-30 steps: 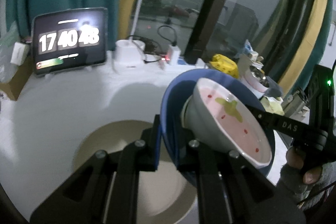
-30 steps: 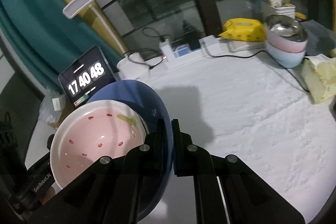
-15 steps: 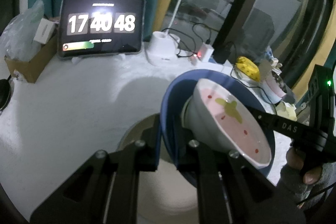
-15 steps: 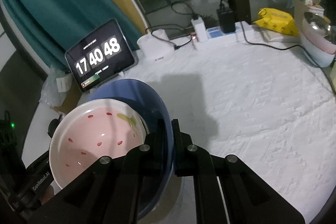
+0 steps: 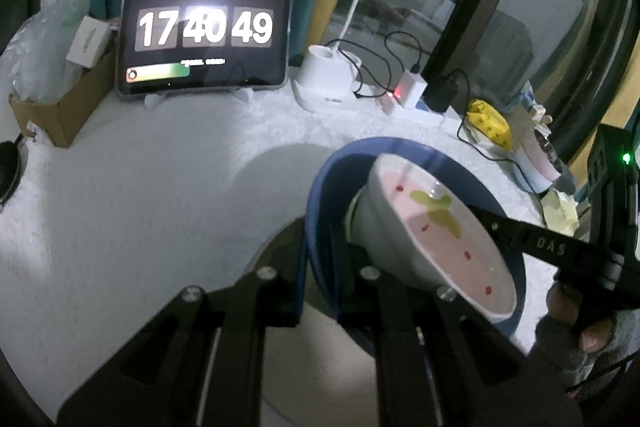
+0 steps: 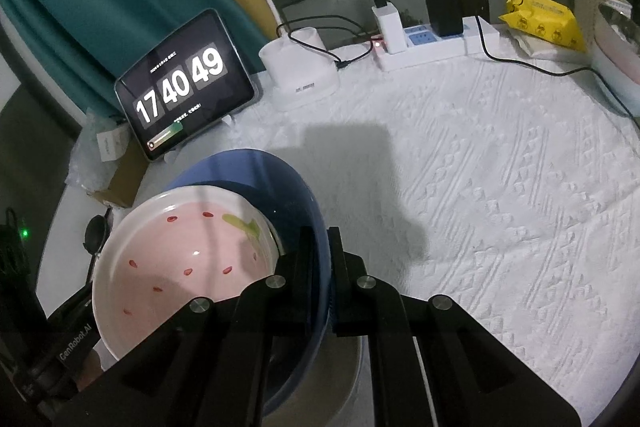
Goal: Organize plates and bowls
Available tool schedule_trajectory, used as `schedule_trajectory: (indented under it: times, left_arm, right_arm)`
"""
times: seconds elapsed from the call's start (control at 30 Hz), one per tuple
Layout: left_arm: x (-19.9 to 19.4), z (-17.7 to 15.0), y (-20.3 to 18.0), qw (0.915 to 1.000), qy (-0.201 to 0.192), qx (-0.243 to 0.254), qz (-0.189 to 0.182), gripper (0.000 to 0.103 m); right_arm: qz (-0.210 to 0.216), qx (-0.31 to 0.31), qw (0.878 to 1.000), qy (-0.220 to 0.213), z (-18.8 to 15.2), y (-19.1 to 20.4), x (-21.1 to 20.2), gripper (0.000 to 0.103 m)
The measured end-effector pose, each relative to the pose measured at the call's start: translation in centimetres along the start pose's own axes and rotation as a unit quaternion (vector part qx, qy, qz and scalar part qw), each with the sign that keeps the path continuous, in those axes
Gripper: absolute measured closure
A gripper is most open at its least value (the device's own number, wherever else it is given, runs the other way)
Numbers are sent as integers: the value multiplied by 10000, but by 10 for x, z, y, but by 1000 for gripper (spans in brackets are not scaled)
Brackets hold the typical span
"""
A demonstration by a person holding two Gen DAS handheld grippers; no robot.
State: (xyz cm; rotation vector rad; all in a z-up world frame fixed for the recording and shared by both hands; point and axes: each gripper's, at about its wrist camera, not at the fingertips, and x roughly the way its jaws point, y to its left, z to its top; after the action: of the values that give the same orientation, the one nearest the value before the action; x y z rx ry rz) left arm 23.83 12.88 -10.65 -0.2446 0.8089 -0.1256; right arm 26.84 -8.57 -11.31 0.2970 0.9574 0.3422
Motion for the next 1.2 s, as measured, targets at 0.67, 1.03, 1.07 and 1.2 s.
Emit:
schedule_trajectory:
  times: [0.67,1.03,1.07,1.2]
  left_arm:
    - [-25,-6,-6,9968,-449,418,520,54]
    - [-58,-21,-14,9931,-839,503,649,28]
    - [-60,-24,-16,9927,-869,528,655,25]
    - [-70,-34,-23,9897,-1024,670,739,17]
  right_arm:
    - [-765,-372,9945,-615,-10,-2,-30,63]
    - [-861,-519,9919,-781,-32,-5,-54,56]
    - [-863,-544,9916,-794,-35,-6,-56,56]
    - [-922,-656,9895,-894,-46,-5,-65,49]
